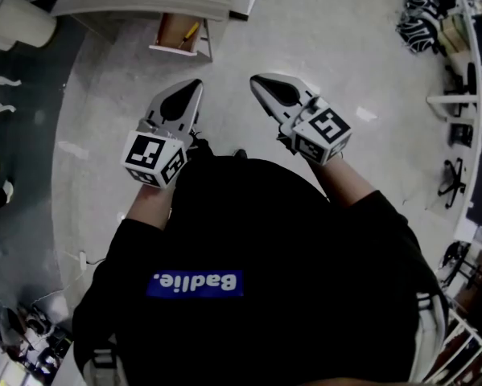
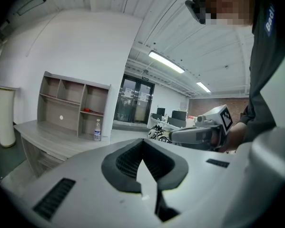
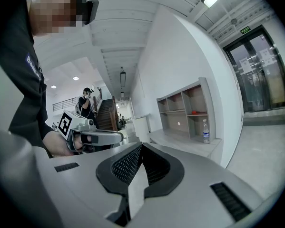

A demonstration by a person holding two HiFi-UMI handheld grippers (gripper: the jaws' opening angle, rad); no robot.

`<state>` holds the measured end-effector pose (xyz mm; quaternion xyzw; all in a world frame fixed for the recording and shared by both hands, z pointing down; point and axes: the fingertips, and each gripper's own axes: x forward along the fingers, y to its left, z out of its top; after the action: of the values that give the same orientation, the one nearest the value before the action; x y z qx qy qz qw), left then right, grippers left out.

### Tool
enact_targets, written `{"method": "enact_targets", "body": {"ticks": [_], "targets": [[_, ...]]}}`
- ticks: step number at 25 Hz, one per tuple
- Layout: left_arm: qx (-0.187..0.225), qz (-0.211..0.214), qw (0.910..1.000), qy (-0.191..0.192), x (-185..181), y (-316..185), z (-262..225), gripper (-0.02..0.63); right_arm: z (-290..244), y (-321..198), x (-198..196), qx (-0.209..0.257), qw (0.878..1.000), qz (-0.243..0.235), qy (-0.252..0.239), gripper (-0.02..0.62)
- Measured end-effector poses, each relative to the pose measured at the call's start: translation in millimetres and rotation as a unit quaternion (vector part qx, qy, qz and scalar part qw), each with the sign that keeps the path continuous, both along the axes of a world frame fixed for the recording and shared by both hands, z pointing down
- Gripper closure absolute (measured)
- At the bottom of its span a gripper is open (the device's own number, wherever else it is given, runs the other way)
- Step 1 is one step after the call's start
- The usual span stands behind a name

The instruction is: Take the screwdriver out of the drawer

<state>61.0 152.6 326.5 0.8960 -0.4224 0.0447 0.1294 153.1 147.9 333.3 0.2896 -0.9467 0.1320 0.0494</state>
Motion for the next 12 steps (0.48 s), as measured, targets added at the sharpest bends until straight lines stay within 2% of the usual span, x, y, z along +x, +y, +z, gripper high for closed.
{"method": "enact_targets", "body": {"ticks": [6, 12], "targets": [[0.001, 0.011, 0.9999, 0.006, -16.2, -32.5, 4.4, 0.604, -0.2, -29.8, -14.3, 0.005, 1.0, 0.015, 0.006, 0.565], [0.0, 0.025, 0.9997, 0.008, -54.0, -88.5, 10.0, 0.604, 1.4, -81.4, -49.5, -0.001, 0.999, 0.033, 0.013, 0.565]]}}
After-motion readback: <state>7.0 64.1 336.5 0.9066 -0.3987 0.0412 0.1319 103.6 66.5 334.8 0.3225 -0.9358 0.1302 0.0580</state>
